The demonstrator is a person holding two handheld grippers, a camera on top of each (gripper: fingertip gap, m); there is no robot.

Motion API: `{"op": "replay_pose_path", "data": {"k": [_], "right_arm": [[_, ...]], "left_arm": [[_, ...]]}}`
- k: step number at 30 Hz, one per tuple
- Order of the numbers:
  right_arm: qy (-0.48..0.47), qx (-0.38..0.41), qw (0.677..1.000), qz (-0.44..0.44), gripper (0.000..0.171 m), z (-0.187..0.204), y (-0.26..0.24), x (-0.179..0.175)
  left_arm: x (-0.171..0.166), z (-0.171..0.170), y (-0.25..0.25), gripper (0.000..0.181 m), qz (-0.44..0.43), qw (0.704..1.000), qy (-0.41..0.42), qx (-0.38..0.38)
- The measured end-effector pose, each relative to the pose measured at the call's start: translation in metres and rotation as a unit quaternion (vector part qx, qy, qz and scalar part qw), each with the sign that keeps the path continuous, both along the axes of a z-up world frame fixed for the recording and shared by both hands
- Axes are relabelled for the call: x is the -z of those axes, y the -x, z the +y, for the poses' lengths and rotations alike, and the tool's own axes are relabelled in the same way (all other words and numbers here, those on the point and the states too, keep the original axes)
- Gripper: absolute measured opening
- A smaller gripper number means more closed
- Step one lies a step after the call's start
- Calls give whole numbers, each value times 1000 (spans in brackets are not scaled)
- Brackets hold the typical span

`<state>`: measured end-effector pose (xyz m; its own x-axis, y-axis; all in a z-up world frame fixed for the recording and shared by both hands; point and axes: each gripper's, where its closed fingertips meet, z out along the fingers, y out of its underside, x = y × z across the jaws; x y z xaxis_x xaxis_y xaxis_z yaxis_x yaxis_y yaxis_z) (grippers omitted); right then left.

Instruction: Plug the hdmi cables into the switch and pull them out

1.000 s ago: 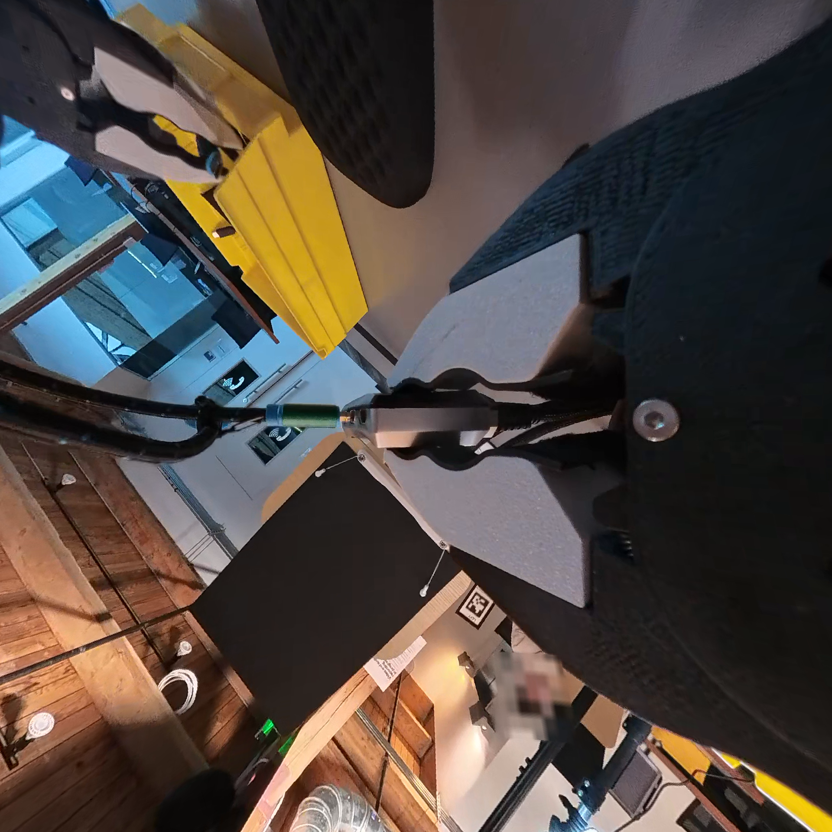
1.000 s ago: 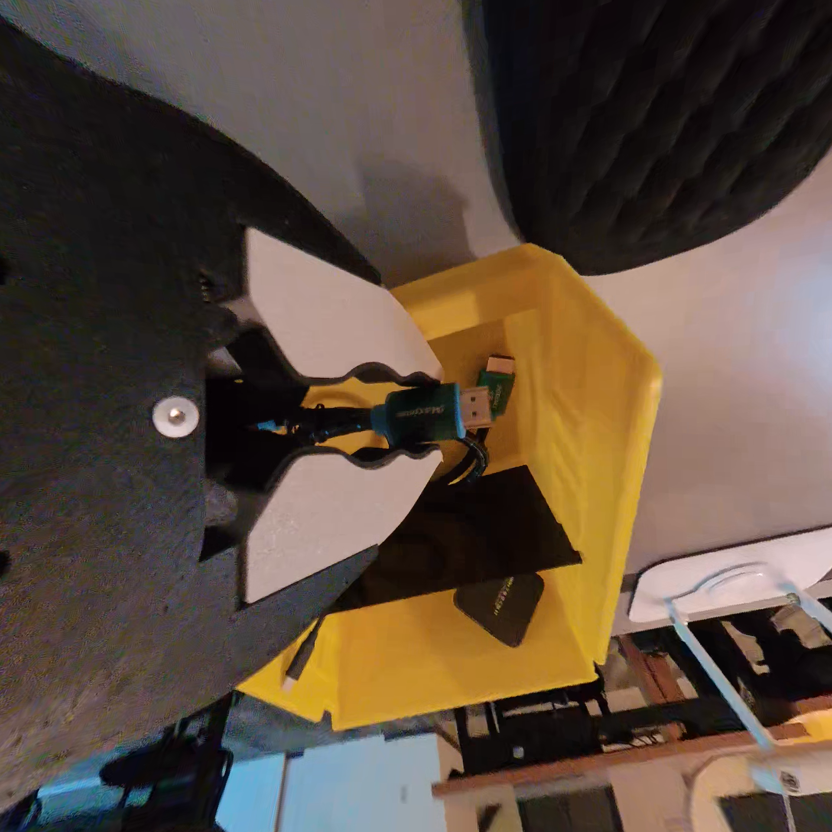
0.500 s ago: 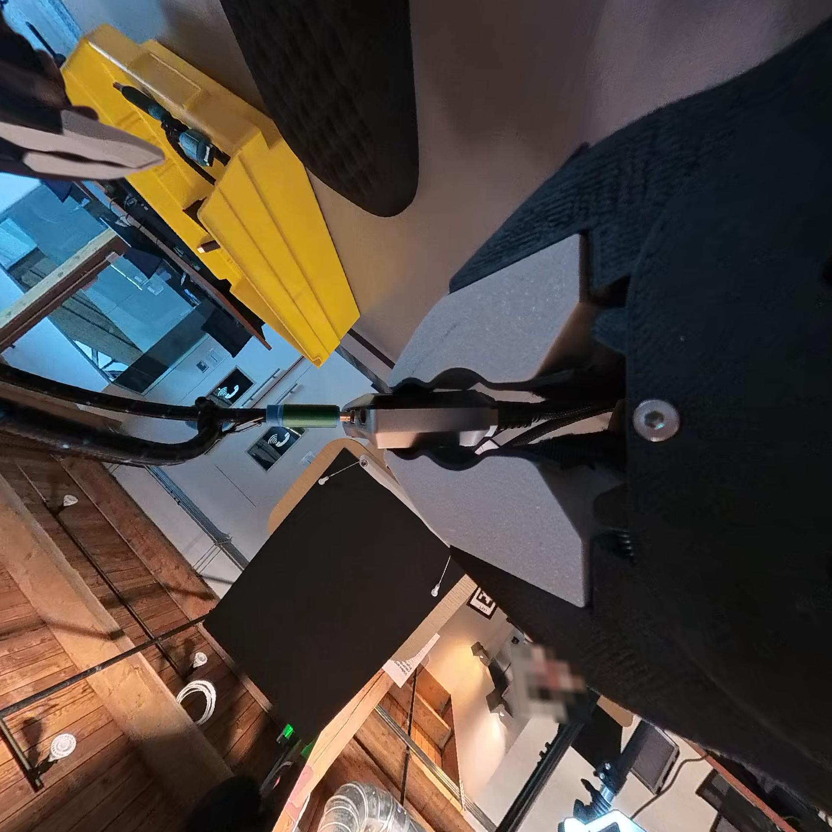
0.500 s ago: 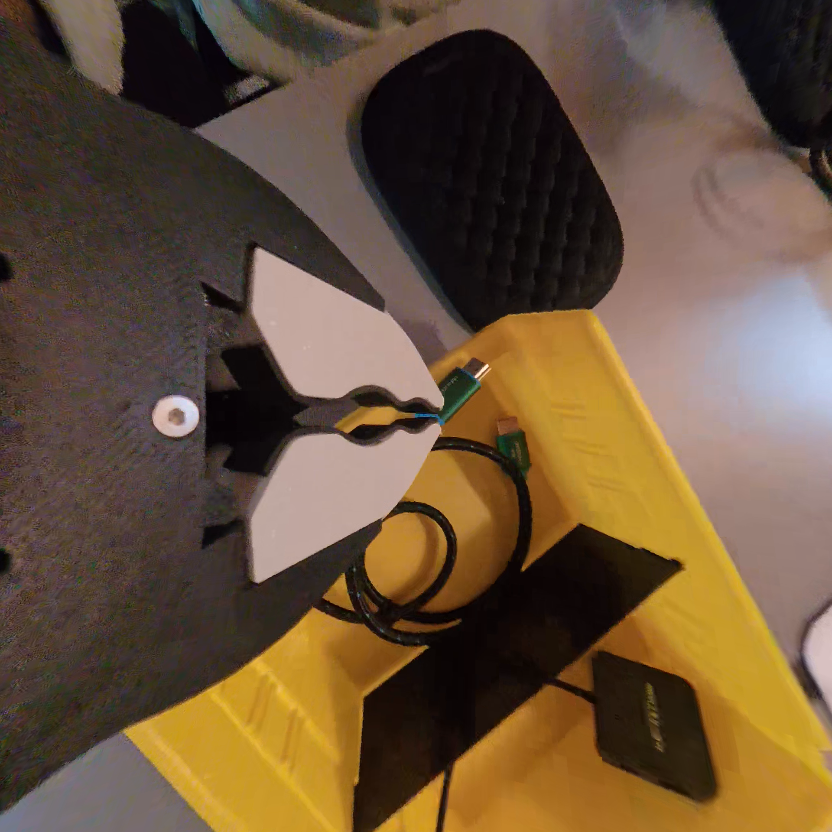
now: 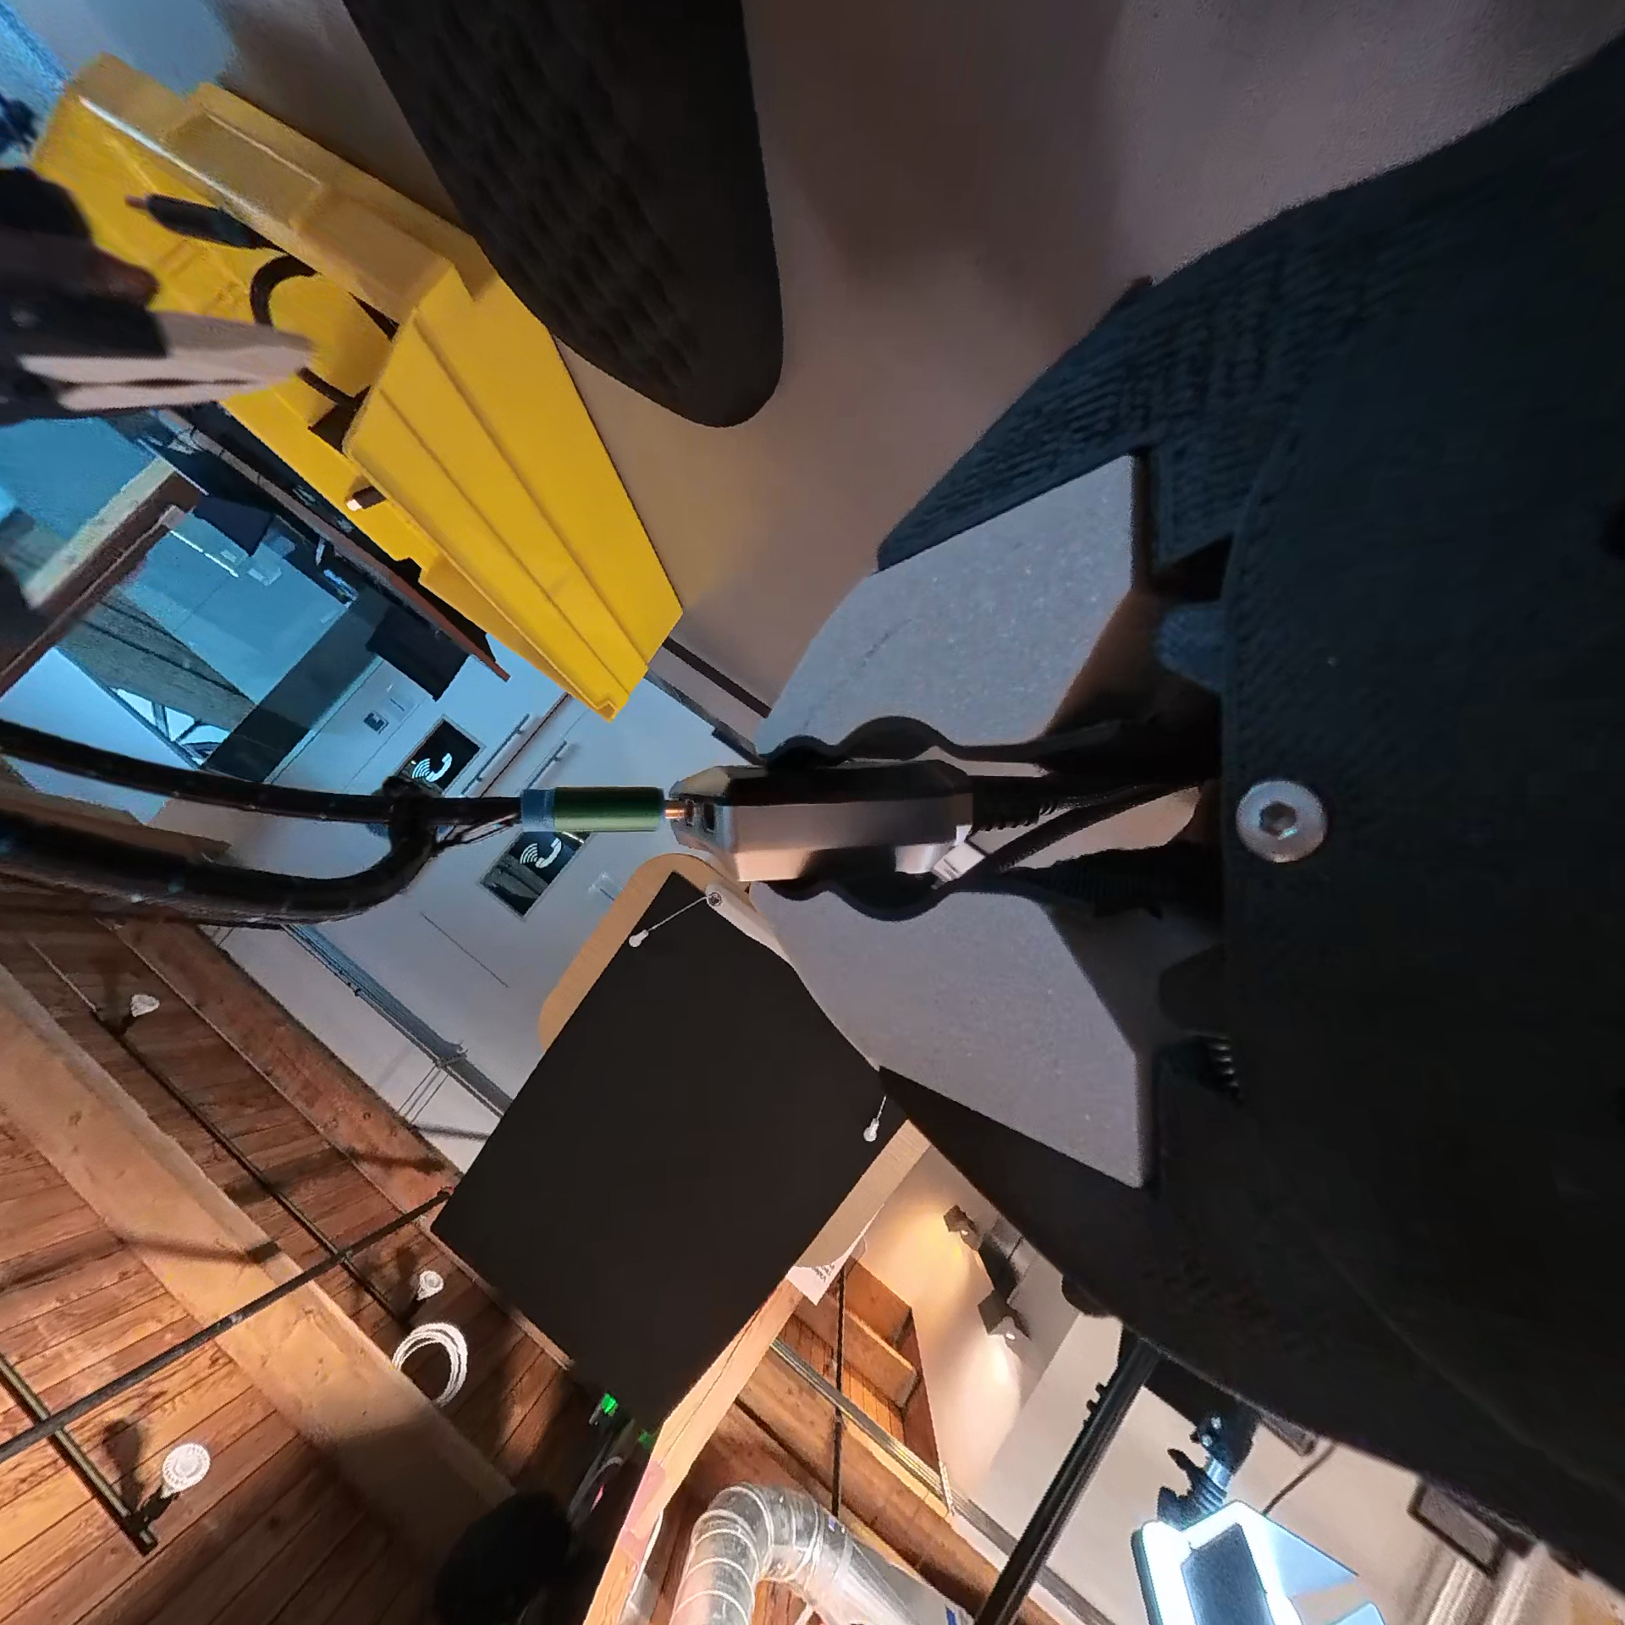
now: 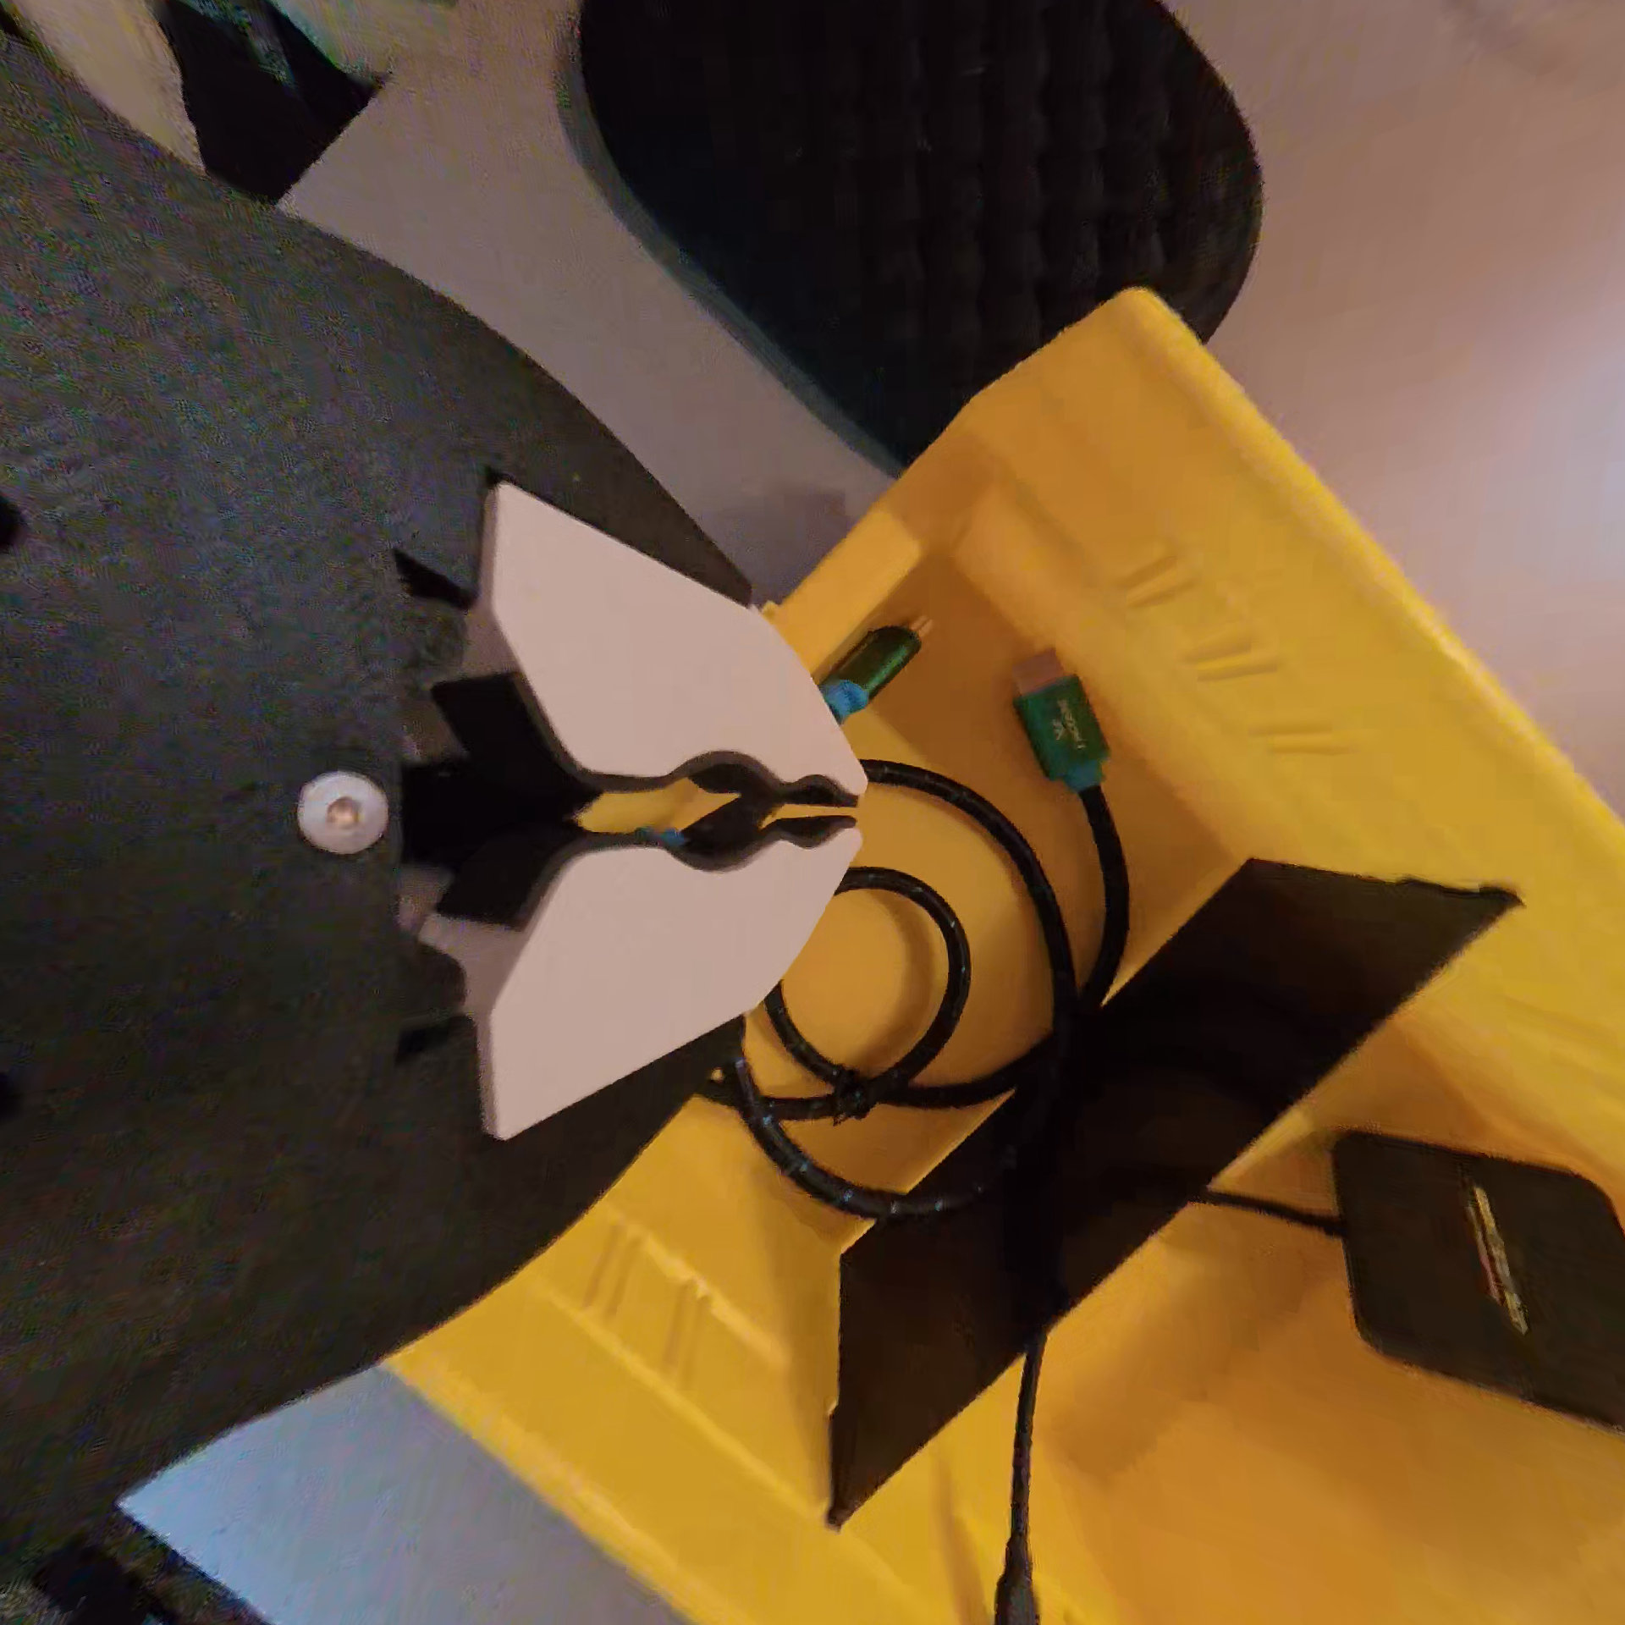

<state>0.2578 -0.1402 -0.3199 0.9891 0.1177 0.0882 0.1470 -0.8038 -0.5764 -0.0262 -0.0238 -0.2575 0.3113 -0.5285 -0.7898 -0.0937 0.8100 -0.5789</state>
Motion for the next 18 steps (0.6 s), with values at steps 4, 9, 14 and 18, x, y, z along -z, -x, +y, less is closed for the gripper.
{"op": "replay_pose_path", "data": {"k": [4,9,14,18], "right_arm": [[53,55,997,17,1,-32,-6,-11],[138,116,984,-12,0,-41,-28,22],[114,122,986,-18,1,-26,-35,33],[-159,68,985,-19,11,10,14,-71]], "left_arm": [[1,-2,-1,21,4,1000,-10,-1],[2,-5,-1,22,6,1000,-21,-3],[5,-5,-3,21,17,998,-57,-22],[13,-4,-8,22,50,987,-130,-75]]}}
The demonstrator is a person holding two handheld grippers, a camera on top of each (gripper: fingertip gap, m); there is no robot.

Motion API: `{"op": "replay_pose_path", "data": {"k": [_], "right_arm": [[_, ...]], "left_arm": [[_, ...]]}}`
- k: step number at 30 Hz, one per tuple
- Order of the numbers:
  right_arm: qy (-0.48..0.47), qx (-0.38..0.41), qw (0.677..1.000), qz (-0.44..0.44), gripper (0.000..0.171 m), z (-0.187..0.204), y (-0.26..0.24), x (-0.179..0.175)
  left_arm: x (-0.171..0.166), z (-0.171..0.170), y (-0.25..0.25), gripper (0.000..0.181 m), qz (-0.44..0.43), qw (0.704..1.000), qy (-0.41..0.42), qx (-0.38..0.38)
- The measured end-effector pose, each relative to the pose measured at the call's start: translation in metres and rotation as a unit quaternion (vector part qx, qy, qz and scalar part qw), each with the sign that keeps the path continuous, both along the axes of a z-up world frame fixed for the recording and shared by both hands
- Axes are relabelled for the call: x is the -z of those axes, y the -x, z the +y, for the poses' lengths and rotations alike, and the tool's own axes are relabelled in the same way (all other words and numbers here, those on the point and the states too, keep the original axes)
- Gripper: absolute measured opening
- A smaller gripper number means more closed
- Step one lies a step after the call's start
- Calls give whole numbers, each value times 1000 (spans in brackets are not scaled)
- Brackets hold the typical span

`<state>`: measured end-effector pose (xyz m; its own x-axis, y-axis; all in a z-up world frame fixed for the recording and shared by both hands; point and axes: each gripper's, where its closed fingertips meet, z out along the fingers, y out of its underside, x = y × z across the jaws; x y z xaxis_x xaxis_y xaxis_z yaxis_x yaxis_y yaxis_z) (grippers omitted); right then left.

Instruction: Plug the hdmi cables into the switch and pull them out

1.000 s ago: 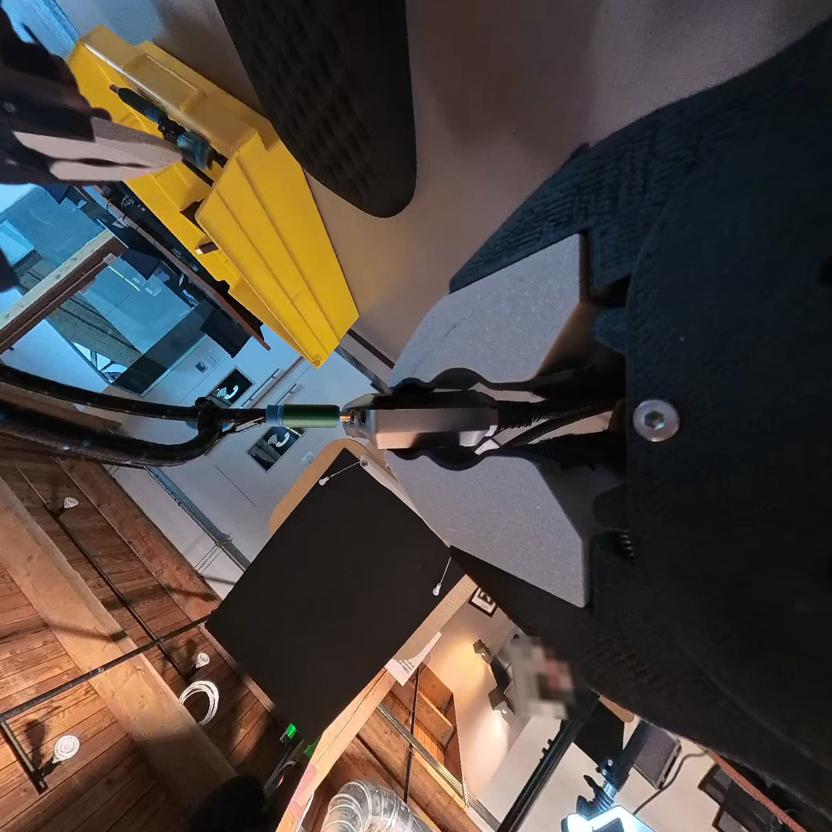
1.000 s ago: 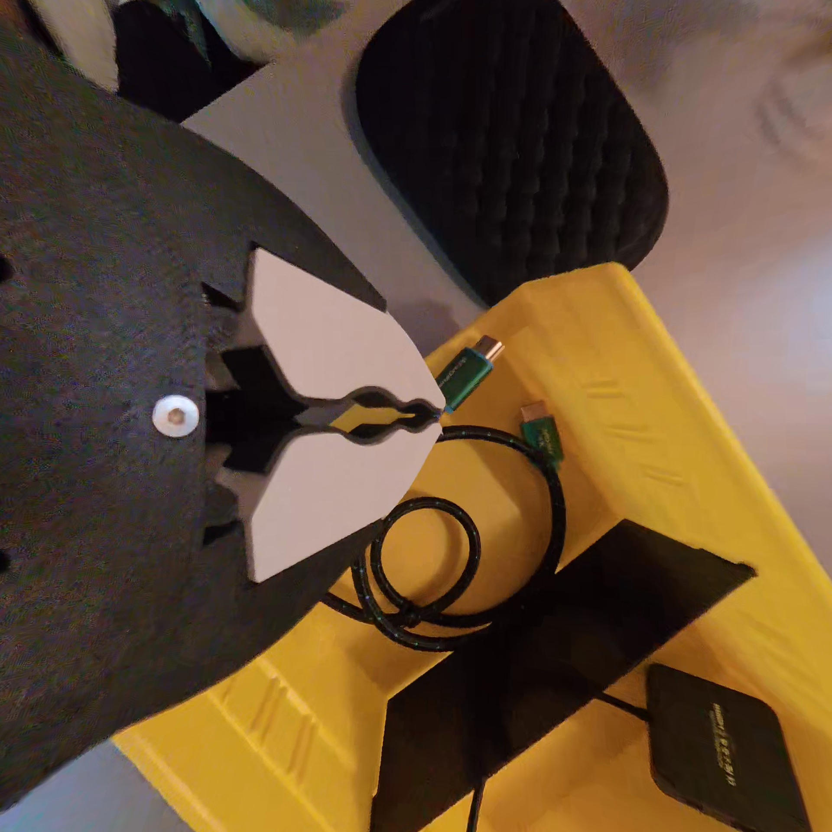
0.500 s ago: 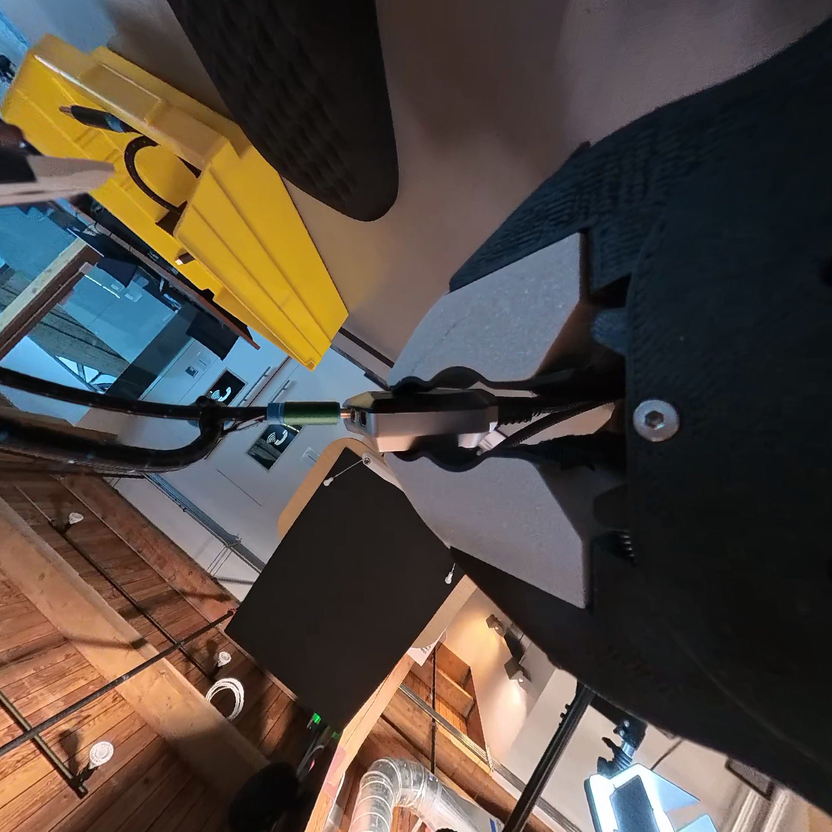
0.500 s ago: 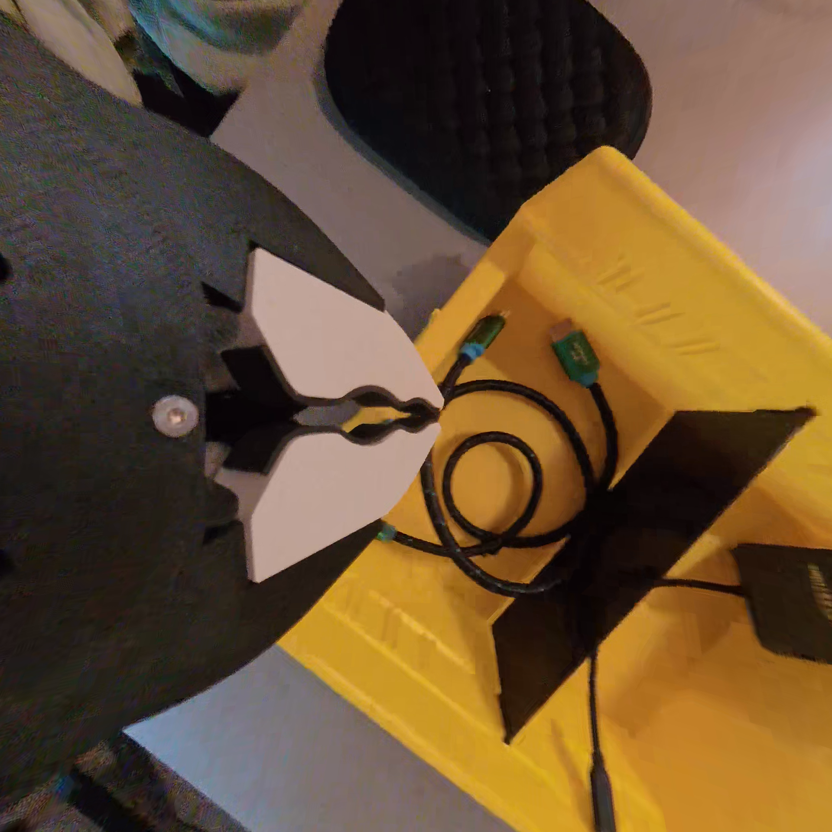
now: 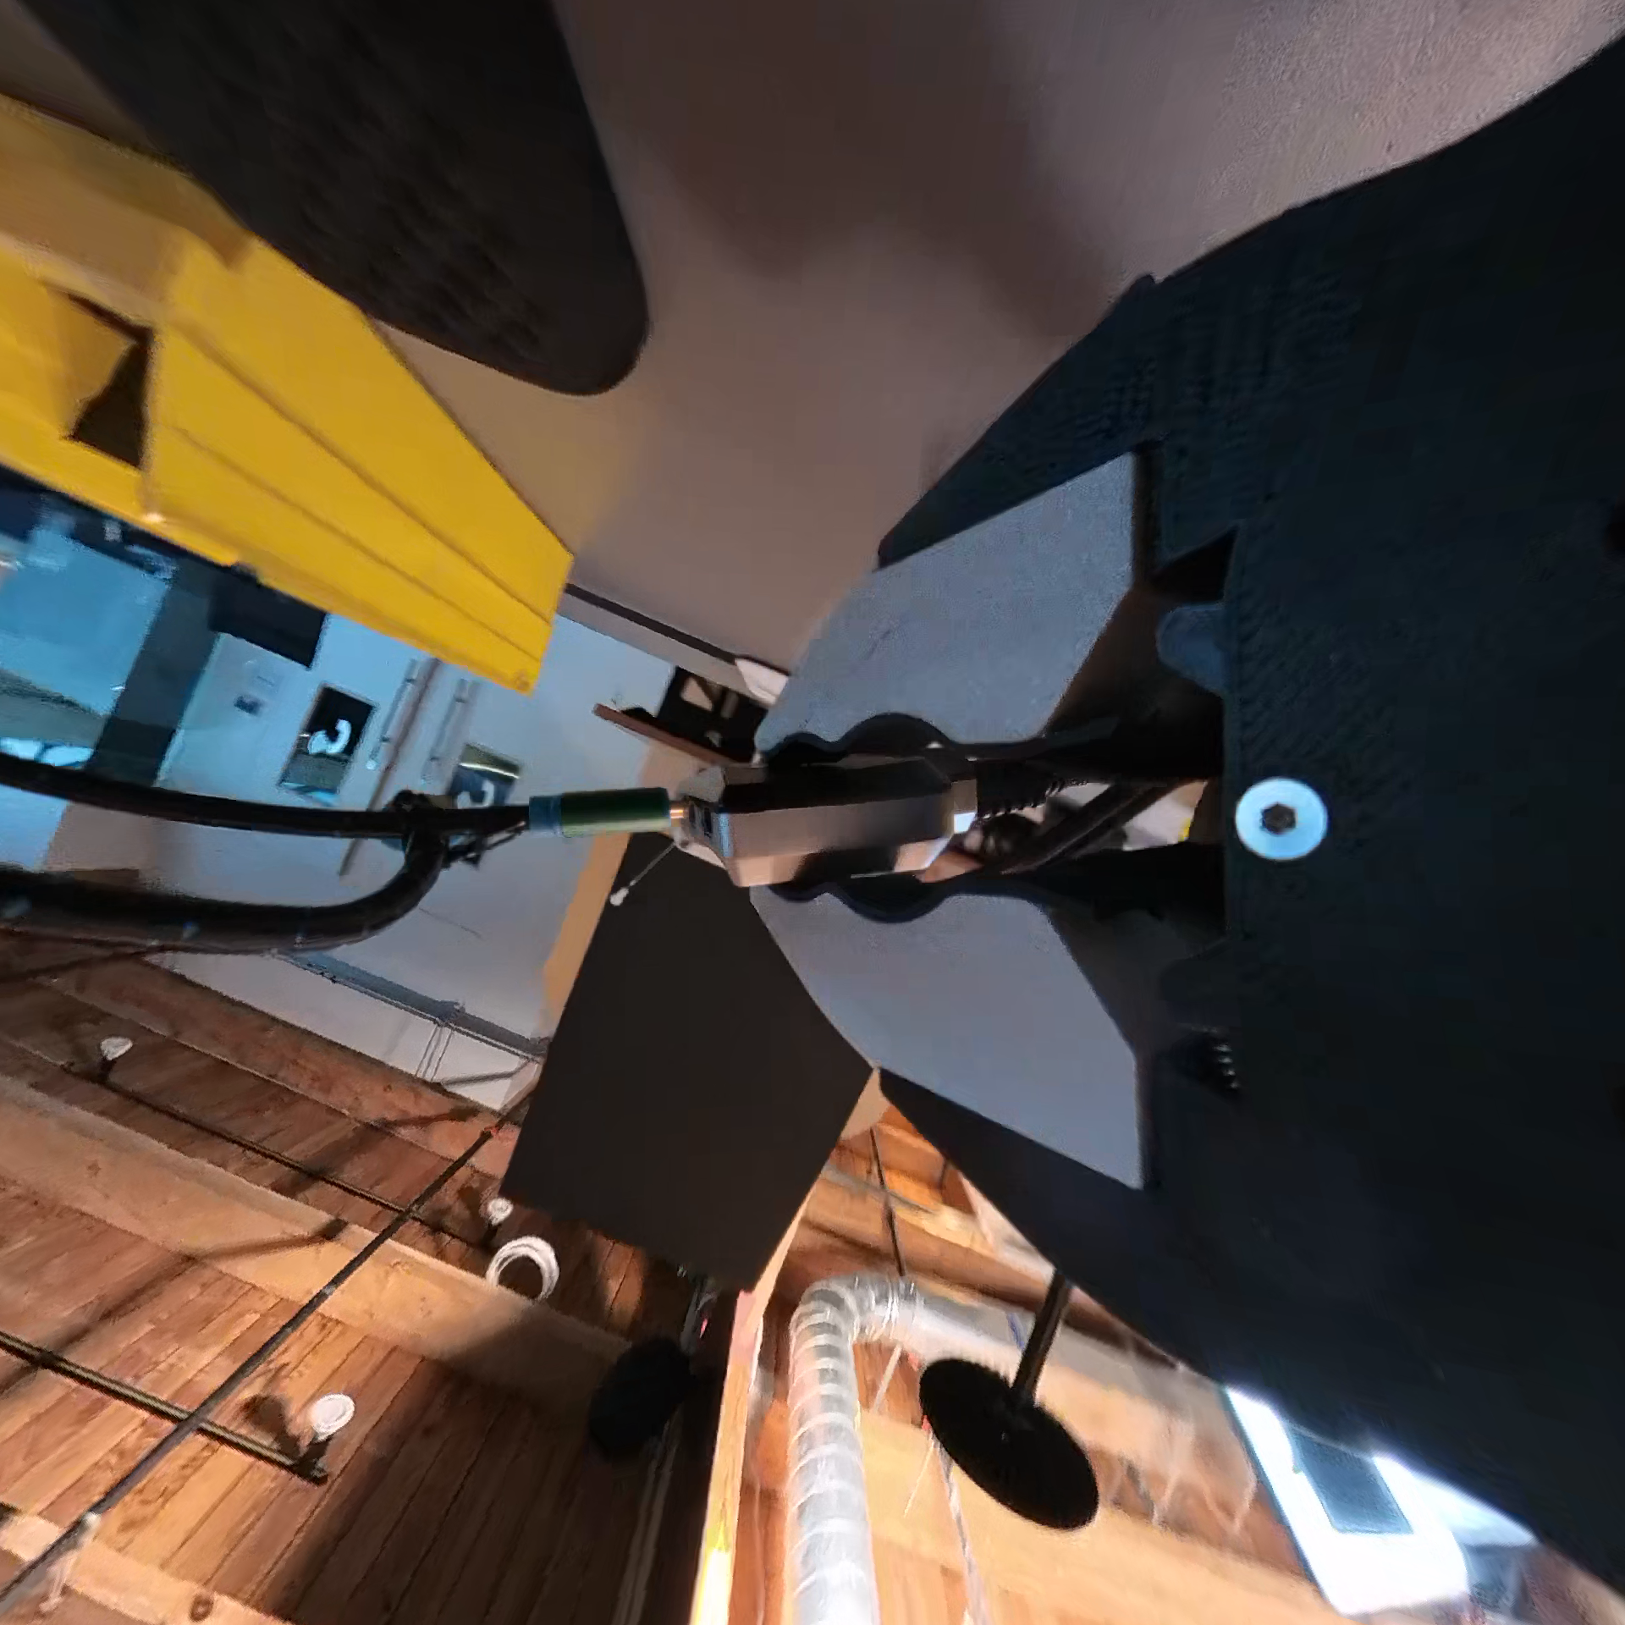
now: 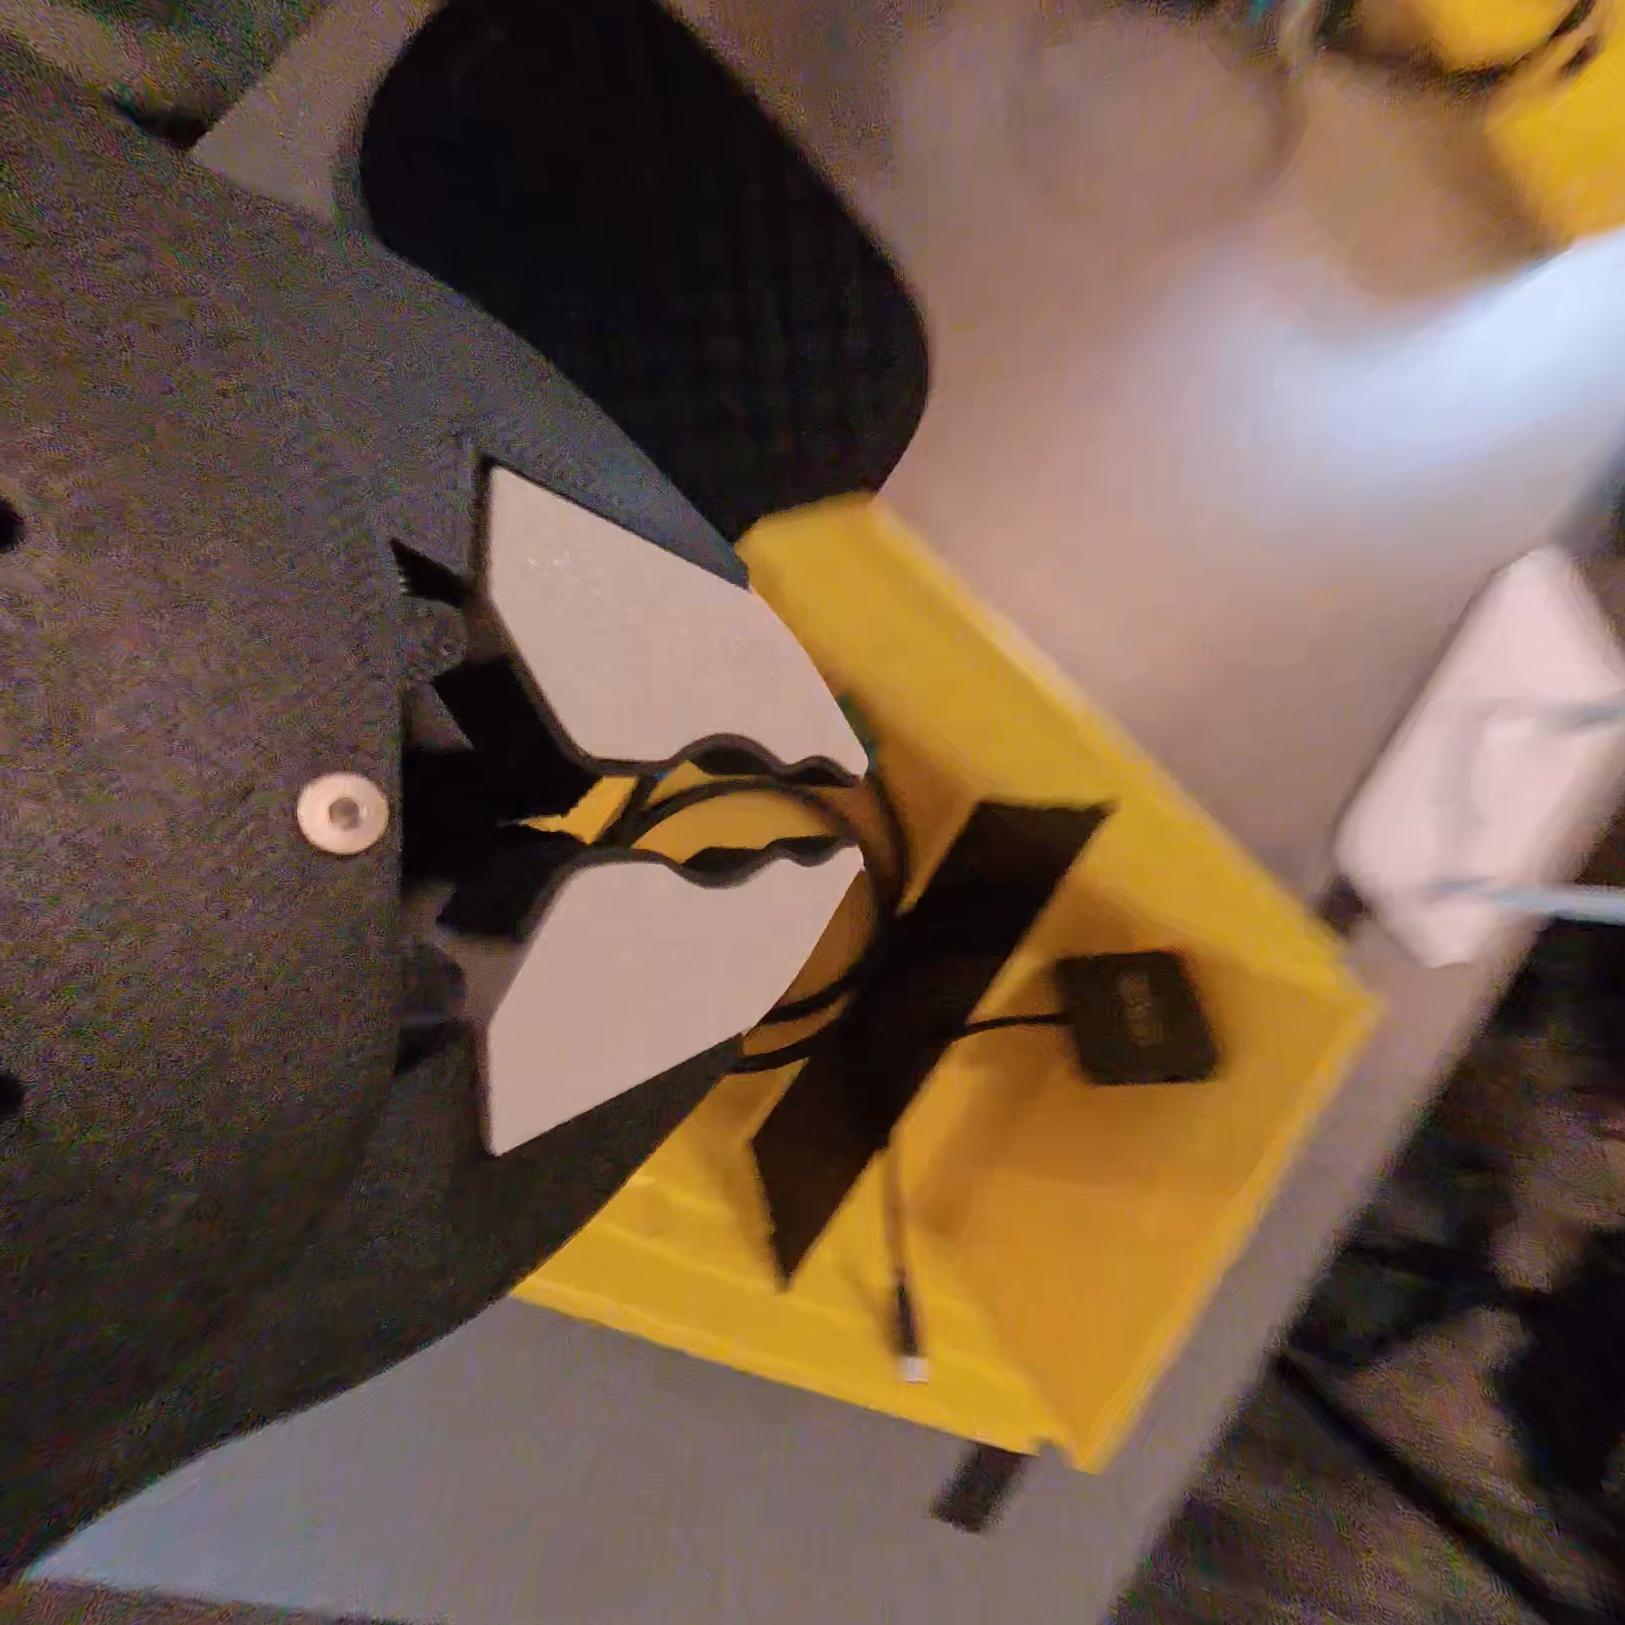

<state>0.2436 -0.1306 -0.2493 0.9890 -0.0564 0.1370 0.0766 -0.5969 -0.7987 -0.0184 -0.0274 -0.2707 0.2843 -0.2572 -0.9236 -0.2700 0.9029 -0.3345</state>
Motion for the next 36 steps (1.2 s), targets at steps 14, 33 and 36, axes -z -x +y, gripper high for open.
{"op": "replay_pose_path", "data": {"k": [14,33,36], "right_arm": [[204,-320,909,-173,37,80,207,54],[7,-256,775,-578,21,81,224,32],[-20,-251,743,-620,20,80,228,26]], "left_arm": [[26,-19,-9,21,81,978,-189,-35],[-6,-10,5,53,240,707,623,232],[8,-19,-1,51,308,665,644,218]]}}
